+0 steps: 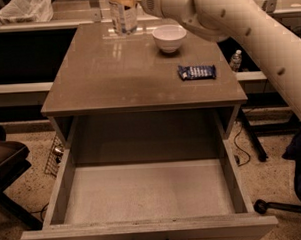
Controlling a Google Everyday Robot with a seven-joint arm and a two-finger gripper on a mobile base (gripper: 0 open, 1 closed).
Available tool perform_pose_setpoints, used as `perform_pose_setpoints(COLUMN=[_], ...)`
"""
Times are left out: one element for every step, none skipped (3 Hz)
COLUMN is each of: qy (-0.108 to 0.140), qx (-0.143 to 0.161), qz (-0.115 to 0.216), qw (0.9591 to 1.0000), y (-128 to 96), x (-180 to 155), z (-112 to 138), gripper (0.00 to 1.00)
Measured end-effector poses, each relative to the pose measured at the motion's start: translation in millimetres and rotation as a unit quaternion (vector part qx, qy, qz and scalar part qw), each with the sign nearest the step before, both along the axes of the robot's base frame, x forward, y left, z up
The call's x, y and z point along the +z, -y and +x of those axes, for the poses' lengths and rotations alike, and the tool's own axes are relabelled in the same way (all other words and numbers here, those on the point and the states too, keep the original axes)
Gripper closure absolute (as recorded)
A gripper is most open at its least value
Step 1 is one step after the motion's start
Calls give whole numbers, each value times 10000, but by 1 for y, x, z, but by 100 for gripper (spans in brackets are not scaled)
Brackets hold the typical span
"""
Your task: Place blue plastic bottle into top drawer
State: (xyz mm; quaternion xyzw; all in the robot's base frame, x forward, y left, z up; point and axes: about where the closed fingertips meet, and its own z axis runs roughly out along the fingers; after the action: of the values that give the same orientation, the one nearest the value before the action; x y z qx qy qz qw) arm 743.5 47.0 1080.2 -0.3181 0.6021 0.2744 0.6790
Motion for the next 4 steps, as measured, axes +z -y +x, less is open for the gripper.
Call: perform_pose_setpoints(qy=[-149, -332, -348, -361], qx=[106, 622, 701, 855], qz=[13, -78, -108, -168], qw=[9998, 9975, 9969, 9955], y=[4, -4, 14, 35], x=[-43, -113, -136, -176], z=[-44, -125, -171, -195], gripper=[100, 100, 100, 100])
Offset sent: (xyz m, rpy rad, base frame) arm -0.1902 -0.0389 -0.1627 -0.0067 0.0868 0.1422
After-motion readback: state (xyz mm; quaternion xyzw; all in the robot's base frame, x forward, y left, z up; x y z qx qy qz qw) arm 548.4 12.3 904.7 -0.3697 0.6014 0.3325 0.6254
